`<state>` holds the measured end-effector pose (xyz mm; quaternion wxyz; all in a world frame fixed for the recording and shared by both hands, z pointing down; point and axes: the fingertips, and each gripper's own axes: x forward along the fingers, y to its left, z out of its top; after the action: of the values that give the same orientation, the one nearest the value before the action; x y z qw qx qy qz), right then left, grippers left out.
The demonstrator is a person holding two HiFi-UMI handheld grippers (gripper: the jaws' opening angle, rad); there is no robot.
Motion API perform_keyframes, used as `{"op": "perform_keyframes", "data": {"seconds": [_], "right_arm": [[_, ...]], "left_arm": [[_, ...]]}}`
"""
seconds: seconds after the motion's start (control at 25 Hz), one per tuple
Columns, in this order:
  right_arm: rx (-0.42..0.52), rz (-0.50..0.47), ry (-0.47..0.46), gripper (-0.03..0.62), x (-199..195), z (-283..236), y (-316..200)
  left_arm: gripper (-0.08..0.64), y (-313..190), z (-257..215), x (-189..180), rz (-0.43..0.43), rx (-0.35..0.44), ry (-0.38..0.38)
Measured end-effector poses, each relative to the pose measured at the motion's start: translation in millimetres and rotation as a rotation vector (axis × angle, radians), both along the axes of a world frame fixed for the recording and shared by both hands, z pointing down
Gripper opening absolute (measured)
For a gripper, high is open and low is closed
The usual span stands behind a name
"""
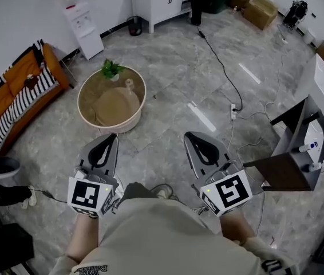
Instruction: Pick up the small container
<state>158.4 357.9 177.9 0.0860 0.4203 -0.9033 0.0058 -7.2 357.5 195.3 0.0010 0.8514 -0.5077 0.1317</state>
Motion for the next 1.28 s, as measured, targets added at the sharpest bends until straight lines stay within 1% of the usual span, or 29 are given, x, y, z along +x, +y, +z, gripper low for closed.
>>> {"op": "perform_keyframes", "data": {"seconds": [0.24, 0.36, 0.48, 0.68, 0.92, 1.04, 1.28], "right_arm": [[-0.023, -0.014, 0.012, -0.003, 0.0, 12.5, -0.8], [-0.027, -0.024, 0.019, -0.003, -0.8, 19.6, -4.1], [-0.036, -0.028, 0.017, -0.003, -6.1, 24.7, -13.9], [-0.065, -0.04, 0.011, -0.003, -24.0, 40.7, -34.3], [-0.09, -0.052, 0.03, -0.003, -44.4, 54.1, -77.9], [-0.108, -0.047, 0.038, -0.003, -55.7, 56.2, -109.6], [-0.124, -0.065, 0.063, -0.003, -84.2, 57.0, -183.7]], "left_arm": [[0.008, 2.6, 9.2, 1.7, -0.008, -0.015, -0.003], [0.008, -1.4, 13.1, 2.3, -0.011, -0.009, -0.001], [0.008, -13.5, 14.2, -1.2, -0.012, 0.003, -0.003], [0.008, -38.9, 23.6, -12.4, -0.024, 0.001, -0.005], [0.009, -87.9, 31.7, -26.5, -0.019, -0.01, -0.002], [0.009, -118.9, 33.7, -35.5, -0.016, -0.02, 0.002], [0.009, -194.8, 39.5, -55.9, 0.002, -0.04, 0.007]]}}
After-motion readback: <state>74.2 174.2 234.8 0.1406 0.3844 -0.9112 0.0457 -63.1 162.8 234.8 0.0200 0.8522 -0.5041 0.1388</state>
